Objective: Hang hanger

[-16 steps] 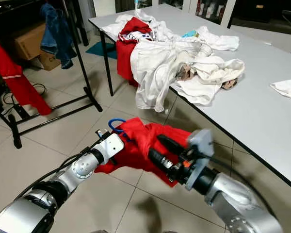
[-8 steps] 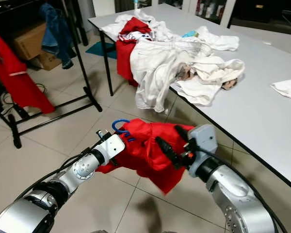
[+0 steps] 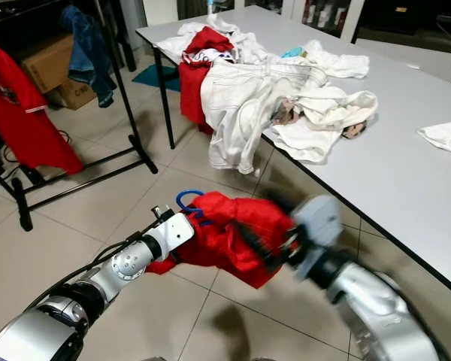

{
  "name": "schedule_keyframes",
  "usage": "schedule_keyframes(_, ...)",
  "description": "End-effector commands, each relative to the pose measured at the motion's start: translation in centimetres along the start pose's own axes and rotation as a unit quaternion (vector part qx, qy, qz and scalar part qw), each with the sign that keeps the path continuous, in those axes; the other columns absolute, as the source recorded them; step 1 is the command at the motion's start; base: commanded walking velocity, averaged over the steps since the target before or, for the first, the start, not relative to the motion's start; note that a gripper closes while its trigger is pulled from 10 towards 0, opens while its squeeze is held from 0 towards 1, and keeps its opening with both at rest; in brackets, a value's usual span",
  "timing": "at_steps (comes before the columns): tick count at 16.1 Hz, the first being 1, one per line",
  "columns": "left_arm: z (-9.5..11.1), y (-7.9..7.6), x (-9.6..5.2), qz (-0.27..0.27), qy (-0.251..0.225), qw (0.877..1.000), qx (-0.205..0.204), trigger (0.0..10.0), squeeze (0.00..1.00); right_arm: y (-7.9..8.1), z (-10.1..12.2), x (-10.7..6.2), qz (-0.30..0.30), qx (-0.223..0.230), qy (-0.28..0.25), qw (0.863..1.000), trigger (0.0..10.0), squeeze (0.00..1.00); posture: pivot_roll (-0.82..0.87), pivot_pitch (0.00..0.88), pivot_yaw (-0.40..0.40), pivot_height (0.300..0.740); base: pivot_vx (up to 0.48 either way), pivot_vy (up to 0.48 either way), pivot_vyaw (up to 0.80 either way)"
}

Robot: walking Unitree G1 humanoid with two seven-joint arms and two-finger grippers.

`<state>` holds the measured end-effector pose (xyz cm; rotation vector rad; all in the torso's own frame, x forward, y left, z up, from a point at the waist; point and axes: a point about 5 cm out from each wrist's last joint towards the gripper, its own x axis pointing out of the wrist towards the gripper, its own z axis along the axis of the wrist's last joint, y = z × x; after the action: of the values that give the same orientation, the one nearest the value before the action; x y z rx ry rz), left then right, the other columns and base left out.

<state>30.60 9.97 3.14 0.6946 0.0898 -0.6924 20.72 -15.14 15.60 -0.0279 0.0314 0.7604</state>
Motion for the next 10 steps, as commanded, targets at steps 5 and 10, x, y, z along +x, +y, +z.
schedule_keyframes(5,0.6,-0.4,0.0,-0.022,-0.027,0.999,0.035,10.0,0.00,0.4,-3.0,2.3,-0.003,-0.027,0.082,0.996,10.0,0.00,-0.19,0.000,0.056,0.740,0.000,0.000,0.00)
schedule_keyframes(10,0.5,-0.5,-0.1,-0.026,-0.030,0.998,0.053,10.0,0.00,-0.2,-4.0,3.4,-0.024,-0.039,0.112,0.993,4.9,0.00,-0.18,0.000,0.055,0.740,0.000,0.000,0.00)
